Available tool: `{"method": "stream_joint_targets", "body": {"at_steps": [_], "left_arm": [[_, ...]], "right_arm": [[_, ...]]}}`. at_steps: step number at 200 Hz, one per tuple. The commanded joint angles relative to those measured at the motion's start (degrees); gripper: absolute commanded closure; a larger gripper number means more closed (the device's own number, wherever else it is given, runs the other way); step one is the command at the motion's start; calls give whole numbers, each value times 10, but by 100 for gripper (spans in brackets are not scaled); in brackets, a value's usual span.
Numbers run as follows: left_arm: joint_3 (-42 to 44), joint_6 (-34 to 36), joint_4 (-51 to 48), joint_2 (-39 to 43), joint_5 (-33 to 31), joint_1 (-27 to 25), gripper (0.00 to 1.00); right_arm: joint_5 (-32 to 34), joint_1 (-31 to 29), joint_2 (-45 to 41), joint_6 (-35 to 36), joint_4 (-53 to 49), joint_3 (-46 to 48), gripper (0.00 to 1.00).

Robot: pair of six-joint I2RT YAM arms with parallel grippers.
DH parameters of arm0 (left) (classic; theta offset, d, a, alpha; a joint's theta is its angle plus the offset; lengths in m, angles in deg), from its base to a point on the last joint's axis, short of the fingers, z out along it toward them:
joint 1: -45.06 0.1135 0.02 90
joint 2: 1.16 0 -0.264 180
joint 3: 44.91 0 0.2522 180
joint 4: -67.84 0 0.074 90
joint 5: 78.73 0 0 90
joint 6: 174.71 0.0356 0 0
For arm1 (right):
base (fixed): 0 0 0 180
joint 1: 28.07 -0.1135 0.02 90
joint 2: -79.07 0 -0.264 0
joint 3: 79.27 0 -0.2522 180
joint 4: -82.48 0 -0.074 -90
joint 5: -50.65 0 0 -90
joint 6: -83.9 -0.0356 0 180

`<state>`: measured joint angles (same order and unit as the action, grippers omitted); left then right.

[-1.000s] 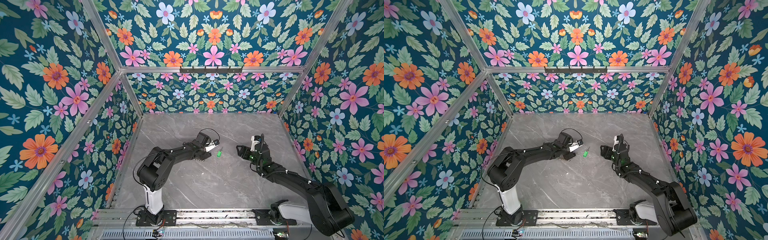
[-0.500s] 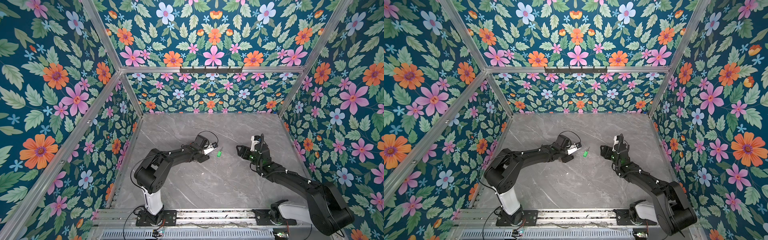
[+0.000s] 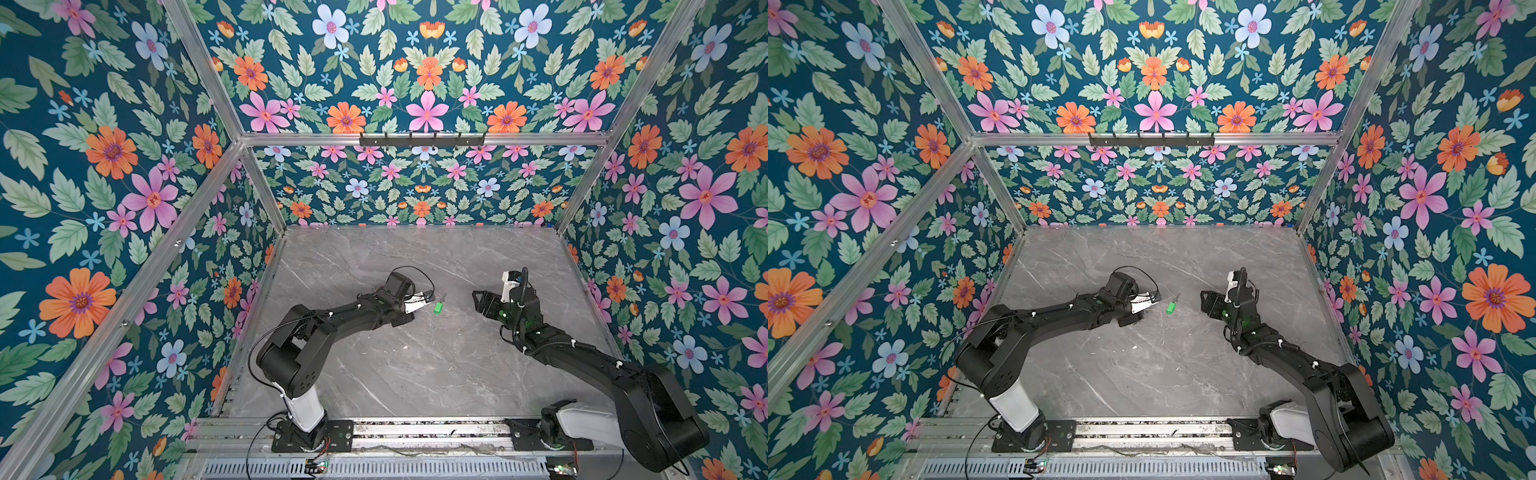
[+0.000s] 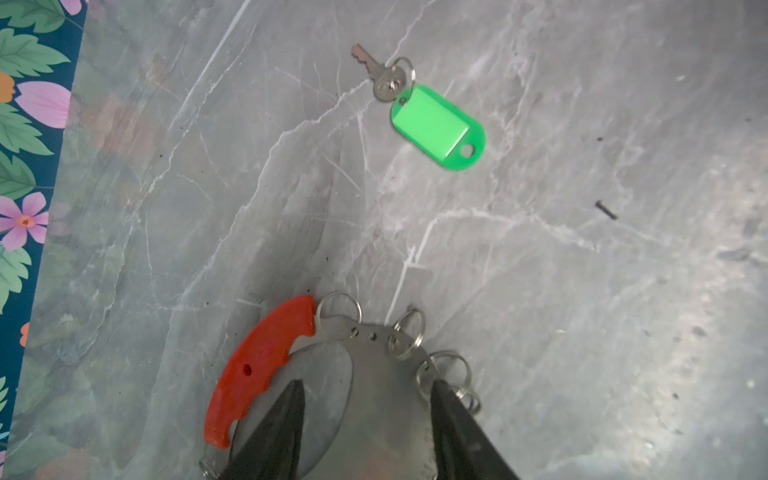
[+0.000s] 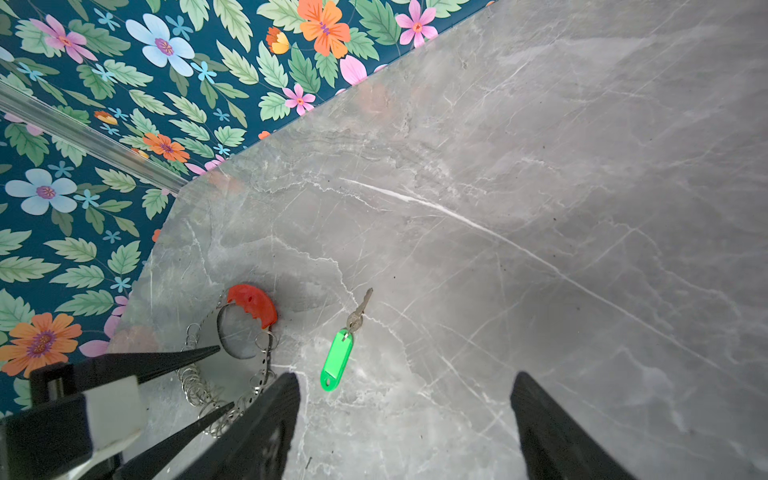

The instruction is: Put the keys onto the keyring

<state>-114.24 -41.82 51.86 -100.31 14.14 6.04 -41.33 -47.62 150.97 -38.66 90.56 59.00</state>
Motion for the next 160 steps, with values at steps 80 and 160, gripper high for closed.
{"method": "stream_joint_targets", "body": {"at_steps": [80, 160], "left_arm": [[-46, 52, -14, -46, -3, -13, 69], [-36, 59, -27, -39, 1, -15, 61]], "right_arm": [[-4, 0, -3, -5, 3, -1, 19], [-5, 0, 1, -4, 7, -1, 19]]}}
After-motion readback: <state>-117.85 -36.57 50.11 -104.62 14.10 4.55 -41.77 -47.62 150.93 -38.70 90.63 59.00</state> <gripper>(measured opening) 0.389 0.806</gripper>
